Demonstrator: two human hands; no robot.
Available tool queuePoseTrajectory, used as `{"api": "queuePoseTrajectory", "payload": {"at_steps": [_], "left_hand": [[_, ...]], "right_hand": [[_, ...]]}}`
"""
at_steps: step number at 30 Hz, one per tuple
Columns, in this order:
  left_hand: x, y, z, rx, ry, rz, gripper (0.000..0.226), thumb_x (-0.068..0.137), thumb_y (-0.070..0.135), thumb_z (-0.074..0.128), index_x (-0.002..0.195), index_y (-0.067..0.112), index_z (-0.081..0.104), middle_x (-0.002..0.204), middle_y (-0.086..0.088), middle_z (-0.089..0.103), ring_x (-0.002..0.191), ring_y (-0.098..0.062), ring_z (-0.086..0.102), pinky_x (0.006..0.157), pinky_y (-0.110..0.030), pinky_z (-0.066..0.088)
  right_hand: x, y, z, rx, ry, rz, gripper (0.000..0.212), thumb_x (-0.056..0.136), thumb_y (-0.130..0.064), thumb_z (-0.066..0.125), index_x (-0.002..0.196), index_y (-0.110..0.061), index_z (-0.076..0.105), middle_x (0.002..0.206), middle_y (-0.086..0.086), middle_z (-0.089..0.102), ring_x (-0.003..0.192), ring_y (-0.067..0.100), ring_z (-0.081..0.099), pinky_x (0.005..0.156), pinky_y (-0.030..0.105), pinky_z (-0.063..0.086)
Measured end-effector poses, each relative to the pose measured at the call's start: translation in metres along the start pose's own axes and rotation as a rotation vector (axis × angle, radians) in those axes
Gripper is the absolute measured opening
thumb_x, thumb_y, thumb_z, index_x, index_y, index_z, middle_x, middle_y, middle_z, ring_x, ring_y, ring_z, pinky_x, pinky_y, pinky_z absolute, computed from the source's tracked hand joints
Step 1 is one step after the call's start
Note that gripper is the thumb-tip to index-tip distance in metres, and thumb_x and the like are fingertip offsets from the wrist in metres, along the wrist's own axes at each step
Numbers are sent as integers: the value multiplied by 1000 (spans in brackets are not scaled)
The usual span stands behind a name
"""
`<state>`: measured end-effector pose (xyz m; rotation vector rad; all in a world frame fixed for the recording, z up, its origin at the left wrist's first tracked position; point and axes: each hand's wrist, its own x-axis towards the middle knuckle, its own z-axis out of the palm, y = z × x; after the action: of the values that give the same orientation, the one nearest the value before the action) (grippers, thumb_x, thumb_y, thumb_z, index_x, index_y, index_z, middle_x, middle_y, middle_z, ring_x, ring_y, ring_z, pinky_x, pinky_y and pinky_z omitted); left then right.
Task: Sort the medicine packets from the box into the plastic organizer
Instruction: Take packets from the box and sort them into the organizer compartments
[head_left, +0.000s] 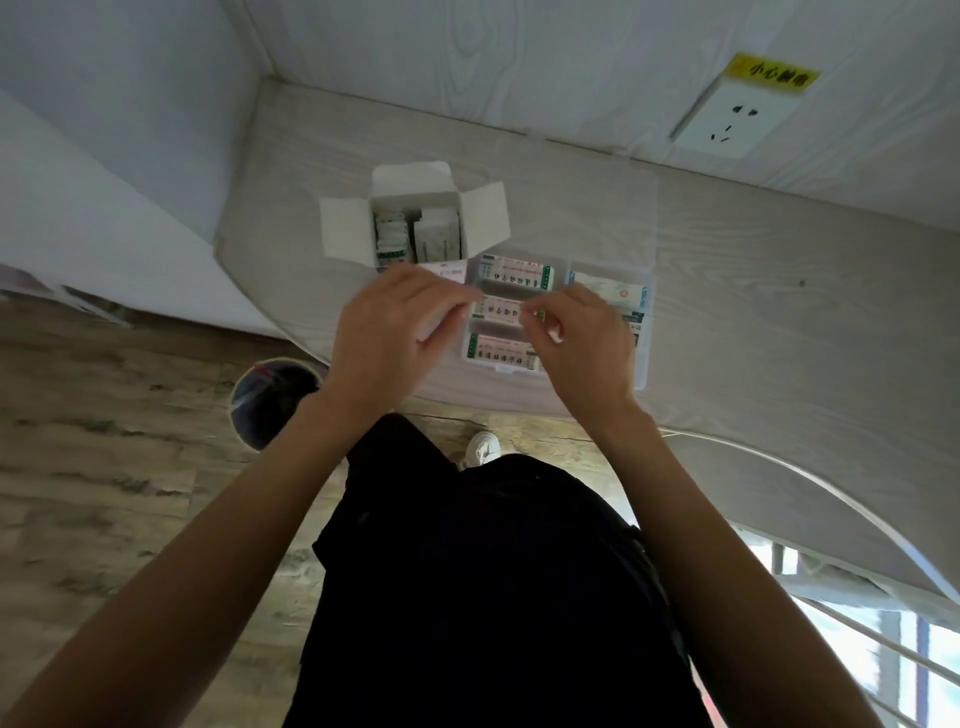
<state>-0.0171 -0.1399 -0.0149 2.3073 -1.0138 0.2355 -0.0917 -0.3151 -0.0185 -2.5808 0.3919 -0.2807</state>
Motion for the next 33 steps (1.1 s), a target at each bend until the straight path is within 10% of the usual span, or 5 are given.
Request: {"api": "queuePoseTrajectory", "payload": {"at_steps": [8,13,33], "left_hand": [[30,-59,-24,154,-294,-406,91,66,29,81,140,7,33,144,-15,36,134,-32,31,110,-51,21],[25,-72,-11,81,-290,-469,83,71,33,78,140,10,36,141,-11,42,131,-29,38,113,-49,14],[12,-70,-6,66,-201,-409,78,68,37,79,133,12,44,129,-7,53,117,-28,49,100,-40,32]], "right_hand": [[88,-59,19,-143,55,-425,12,72,-14,66,82,-13,72,79,5,68,82,31,57,69,31,42],[108,-78,51,-377,-356,-382,28,90,-28,51,114,-20,63,101,5,67,102,26,53,81,32,35],[104,-74,29,-582,-373,-315,25,90,-12,51,115,-11,59,105,7,64,101,23,51,66,28,32]]}}
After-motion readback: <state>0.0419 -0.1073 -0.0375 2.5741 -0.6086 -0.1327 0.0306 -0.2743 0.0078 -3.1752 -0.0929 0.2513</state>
